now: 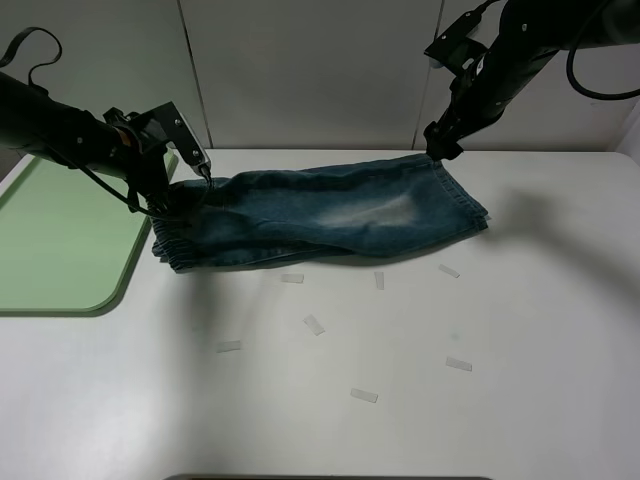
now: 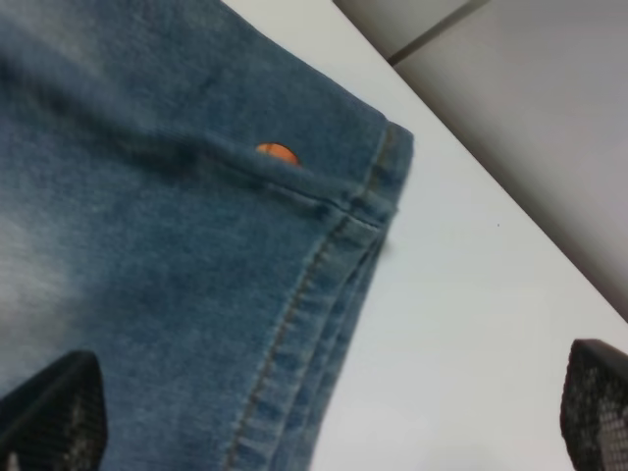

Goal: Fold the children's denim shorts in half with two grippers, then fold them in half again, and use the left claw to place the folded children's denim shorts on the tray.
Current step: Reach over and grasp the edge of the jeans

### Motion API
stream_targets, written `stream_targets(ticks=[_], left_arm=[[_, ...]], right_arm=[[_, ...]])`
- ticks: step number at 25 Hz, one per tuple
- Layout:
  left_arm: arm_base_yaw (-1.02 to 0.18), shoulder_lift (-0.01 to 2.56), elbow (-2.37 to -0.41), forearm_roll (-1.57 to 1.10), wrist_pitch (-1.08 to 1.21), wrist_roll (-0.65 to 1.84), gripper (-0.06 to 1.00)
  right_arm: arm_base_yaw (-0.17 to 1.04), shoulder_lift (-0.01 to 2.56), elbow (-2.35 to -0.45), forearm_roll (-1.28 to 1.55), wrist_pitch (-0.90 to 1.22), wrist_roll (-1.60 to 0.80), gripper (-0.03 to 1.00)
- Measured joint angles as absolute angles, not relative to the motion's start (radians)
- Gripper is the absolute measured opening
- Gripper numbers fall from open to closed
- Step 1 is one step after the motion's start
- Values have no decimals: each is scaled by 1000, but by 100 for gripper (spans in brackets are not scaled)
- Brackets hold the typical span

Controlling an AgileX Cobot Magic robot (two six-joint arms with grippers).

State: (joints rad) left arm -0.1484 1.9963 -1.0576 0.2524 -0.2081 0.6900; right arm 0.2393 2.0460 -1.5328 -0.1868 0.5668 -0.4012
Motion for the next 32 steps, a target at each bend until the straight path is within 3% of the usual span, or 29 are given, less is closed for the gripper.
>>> stream_targets(ticks=[18,32], left_arm=[[-198,1871,-1061,232,-137,653,98],[-198,1566,-1065,208,511,245,94]], right_arm=[[239,2046,-1533,-158,553,-400,70],[239,2046,-1533,-84,560,-387,70]])
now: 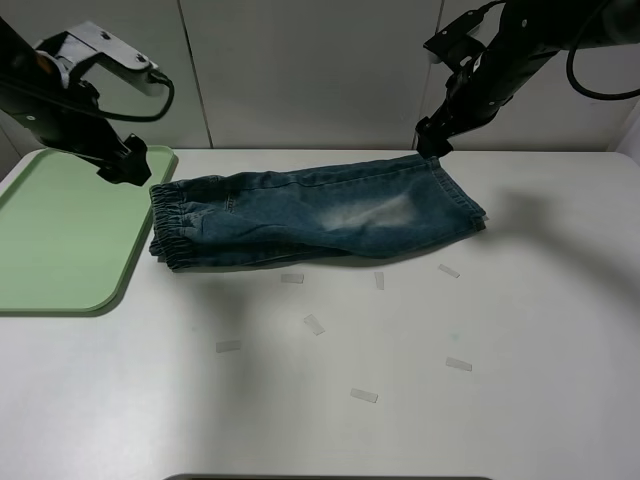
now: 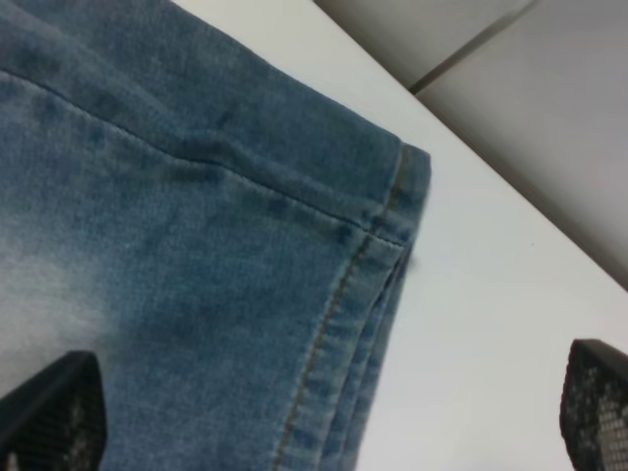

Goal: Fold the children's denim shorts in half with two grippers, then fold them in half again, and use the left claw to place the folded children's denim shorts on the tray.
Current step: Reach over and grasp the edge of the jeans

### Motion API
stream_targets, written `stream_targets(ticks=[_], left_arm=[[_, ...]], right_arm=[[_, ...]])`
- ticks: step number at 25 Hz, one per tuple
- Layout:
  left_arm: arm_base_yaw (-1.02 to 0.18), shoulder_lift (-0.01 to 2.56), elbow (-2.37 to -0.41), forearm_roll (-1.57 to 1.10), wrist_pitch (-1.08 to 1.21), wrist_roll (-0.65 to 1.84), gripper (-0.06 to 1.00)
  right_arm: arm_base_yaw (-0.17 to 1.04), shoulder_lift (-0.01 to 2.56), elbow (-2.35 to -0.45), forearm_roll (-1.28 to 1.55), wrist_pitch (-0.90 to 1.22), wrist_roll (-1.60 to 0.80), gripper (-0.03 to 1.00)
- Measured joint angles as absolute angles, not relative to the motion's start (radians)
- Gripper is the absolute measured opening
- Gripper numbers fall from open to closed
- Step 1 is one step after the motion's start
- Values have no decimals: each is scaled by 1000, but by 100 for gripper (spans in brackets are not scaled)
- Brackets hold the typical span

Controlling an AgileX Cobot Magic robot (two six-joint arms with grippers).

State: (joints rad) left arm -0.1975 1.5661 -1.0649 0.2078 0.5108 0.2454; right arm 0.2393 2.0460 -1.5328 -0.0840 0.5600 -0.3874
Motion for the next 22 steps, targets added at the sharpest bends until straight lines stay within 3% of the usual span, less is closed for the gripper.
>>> stream_targets(ticks=[5,12,22], left_arm=[[-198,1392,-1065,208,710,103,92],[-198,1131,-1062,131,905,86,91],[-198,714,-844,48,981,83,90]], right_arm=[[239,2046,-1533,-75,584,-306,70],[239,2046,-1533,-70,617,-196,70],[239,2046,-1533,0,661,-150,70]])
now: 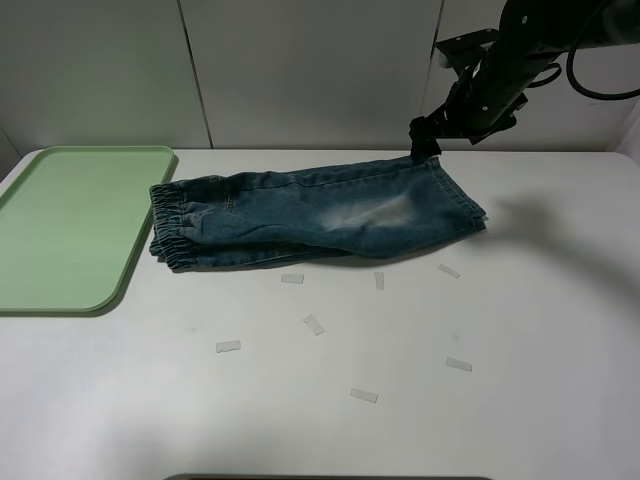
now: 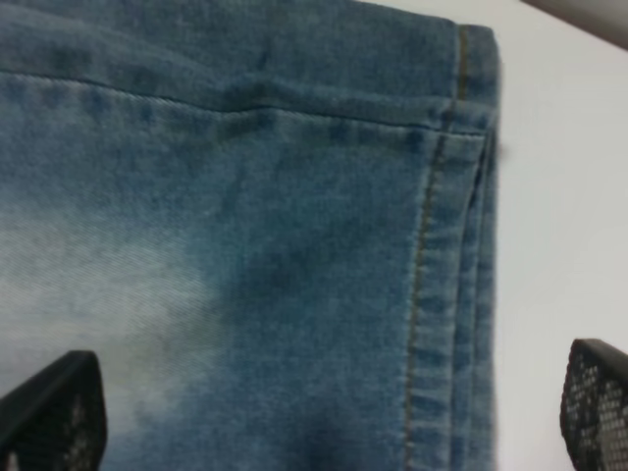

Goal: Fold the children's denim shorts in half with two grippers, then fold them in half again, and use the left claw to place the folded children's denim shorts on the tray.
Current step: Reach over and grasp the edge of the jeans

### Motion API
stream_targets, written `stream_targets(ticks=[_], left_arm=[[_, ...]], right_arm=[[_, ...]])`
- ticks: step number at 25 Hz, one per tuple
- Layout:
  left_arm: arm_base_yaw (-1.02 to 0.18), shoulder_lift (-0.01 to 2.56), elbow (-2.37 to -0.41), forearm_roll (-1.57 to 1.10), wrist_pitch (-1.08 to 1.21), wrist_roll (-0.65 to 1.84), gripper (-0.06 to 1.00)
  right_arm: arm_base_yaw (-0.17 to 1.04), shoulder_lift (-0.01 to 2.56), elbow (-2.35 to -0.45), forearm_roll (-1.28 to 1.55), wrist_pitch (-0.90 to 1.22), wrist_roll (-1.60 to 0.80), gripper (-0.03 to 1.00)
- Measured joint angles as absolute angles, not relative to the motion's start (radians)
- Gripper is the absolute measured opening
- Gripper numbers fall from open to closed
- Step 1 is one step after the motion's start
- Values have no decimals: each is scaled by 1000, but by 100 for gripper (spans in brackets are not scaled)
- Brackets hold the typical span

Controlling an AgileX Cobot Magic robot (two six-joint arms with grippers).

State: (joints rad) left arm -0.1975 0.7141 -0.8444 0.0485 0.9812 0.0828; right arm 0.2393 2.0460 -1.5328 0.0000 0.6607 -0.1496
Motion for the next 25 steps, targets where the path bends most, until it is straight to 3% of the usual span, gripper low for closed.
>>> stream_targets(ticks=[15,25], left_arm=[[-198,76,-496,-12,1052,60,90],[-198,9,-488,-21,1055,60,90]], right_arm=[[239,2046,-1533,23,681,-149,70],[239,2046,-1533,34,681,-149,70]])
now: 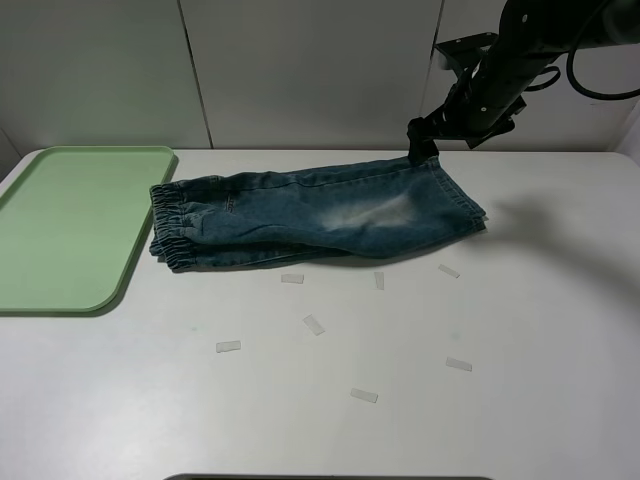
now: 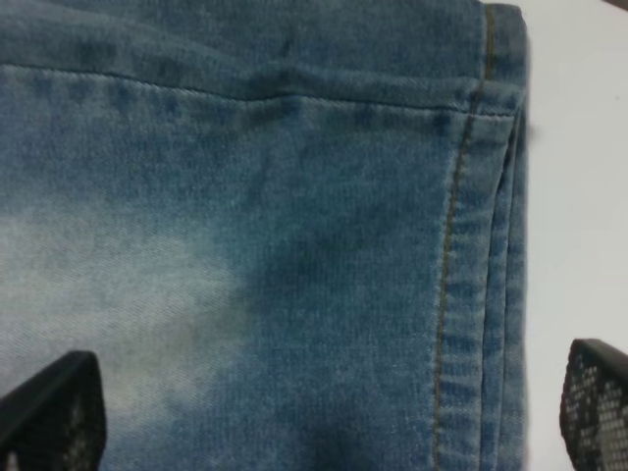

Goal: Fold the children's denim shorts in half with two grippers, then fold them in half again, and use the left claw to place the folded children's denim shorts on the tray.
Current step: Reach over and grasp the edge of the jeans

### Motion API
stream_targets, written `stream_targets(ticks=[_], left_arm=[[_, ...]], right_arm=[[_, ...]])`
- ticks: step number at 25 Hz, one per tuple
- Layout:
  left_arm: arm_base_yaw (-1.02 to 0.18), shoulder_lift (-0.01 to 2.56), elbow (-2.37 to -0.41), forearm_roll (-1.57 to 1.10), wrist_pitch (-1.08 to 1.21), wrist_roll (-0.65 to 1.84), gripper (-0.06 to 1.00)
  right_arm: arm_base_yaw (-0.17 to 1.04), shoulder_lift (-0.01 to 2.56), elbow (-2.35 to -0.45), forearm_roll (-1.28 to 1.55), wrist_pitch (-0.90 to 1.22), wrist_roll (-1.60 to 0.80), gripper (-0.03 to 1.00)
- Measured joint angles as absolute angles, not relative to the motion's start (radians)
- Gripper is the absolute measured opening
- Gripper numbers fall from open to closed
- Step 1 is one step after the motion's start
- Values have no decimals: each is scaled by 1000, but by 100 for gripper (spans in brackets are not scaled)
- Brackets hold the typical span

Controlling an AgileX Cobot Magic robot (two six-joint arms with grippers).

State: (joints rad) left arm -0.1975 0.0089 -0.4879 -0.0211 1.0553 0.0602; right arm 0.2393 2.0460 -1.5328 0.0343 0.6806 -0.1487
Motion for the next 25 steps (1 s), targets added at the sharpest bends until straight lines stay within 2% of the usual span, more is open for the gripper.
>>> stream_targets(ticks=[20,25], left_arm=[[-198,9,-488,-25,1055,58,90],[-125,9,-488,-23,1055,57,90]], right_arm=[[239,2047,-1481,45,692,-141,70],[239,2063,-1480,45,660,-130,70]])
